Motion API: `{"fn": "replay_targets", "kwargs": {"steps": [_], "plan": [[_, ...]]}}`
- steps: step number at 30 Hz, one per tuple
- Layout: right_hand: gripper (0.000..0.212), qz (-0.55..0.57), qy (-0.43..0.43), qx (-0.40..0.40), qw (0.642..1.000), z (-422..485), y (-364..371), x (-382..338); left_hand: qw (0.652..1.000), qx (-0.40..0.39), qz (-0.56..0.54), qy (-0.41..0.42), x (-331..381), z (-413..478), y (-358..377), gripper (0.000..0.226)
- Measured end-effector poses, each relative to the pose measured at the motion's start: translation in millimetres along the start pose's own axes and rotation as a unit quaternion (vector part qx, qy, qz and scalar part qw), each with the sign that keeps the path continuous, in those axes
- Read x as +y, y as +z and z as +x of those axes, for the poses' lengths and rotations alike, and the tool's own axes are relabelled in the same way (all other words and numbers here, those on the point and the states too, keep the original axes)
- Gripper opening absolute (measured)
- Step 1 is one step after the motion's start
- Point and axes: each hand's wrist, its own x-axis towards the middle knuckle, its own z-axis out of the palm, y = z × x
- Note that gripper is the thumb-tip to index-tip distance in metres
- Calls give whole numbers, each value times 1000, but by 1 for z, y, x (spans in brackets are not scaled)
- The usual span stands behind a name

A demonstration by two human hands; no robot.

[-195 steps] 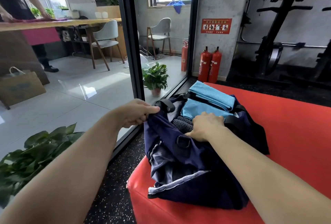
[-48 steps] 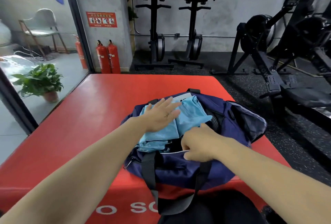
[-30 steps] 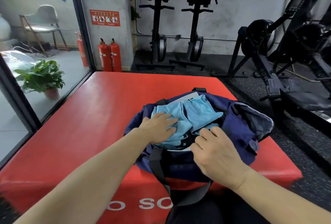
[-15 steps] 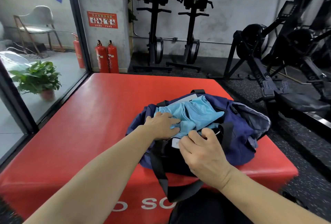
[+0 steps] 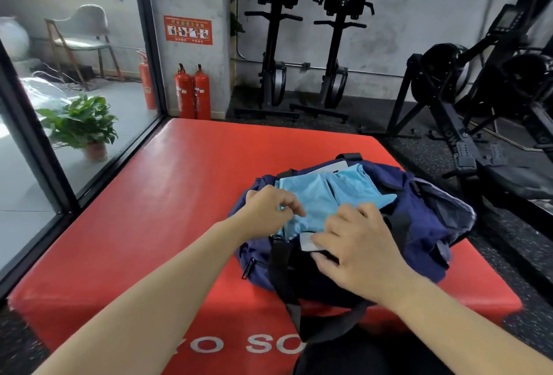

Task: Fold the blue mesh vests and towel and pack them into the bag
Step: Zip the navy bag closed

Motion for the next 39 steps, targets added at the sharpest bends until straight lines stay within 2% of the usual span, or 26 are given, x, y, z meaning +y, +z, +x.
{"fn": "replay_targets", "kwargs": {"steps": [3, 4, 6, 8, 10, 11, 13, 15, 18, 21, 23, 25, 28, 30, 33, 36, 39], "plan": [[44, 159, 133, -104, 973, 33, -9, 14, 1000, 1, -10, 1, 2, -7, -15, 36], [45, 167, 142, -166, 961, 46, -8, 19, 1000, 9, -8, -7, 2, -9, -21, 37], [30, 175, 109, -271, 940, 66, 7, 27, 999, 11, 7, -33, -1, -13, -31, 35], [30, 210, 100, -343, 910, 75, 27, 26, 998, -5, 35, -53, -6, -19, -34, 27], [34, 247, 131, -395, 875, 75, 44, 24, 995, -25, 66, -76, -16, -24, -30, 13], [35, 256, 136, -403, 868, 76, 48, 25, 992, -31, 82, -95, -20, -25, -27, 14], [36, 280, 149, -407, 857, 76, 51, 29, 982, -38, 112, -145, -28, -25, -18, 43], [34, 304, 161, -411, 844, 76, 52, 34, 971, -49, 114, -204, -29, -25, -12, 58], [32, 316, 161, -416, 837, 76, 55, 35, 955, -103, 11, -277, -19, -27, -9, 53], [31, 309, 151, -423, 838, 77, 59, 36, 951, -124, -2, -284, -16, -27, -7, 42], [30, 301, 151, -429, 838, 77, 64, 37, 953, -99, -4, -287, -18, -29, -7, 27], [28, 289, 147, -437, 839, 77, 69, 36, 948, -45, -83, -303, -25, -36, -9, 20], [20, 283, 130, -452, 836, 78, 70, 37, 923, 55, -238, -296, -43, -51, -18, 24], [18, 290, 126, -466, 826, 80, 68, 39, 914, 71, -293, -272, -50, -58, -22, 26], [15, 313, 148, -501, 793, 85, 57, 42, 898, 69, -359, -243, -56, -65, -15, 38], [31, 341, 196, -499, 772, 95, 44, 49, 892, 22, -362, -269, -51, -65, -12, 26], [36, 360, 224, -495, 758, 105, 37, 53, 908, 33, -269, -321, -40, -44, -29, 16]]}}
